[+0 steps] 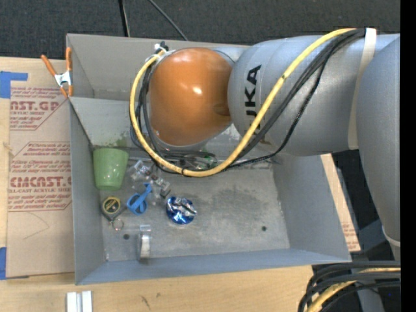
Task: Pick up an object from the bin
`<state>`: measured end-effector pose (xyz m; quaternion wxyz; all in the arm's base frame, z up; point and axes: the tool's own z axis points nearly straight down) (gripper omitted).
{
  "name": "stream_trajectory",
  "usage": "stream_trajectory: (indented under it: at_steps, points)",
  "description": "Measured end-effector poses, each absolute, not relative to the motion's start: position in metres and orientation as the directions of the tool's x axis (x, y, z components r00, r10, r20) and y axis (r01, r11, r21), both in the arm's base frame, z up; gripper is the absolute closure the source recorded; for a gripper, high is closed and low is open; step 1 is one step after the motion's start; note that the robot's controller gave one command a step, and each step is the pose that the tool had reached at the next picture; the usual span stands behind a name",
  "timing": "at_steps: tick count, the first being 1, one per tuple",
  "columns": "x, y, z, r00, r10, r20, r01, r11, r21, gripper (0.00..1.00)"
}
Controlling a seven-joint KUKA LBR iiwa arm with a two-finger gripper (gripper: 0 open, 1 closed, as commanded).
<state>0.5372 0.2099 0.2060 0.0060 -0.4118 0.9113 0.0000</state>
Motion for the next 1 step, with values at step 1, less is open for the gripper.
stream_trajectory:
  at_steps: [1]
  points:
    - [0.5522,0.2163,0.2421,-0.403,-0.915,-0.005,-0.915,0.404,-0.003,1.0]
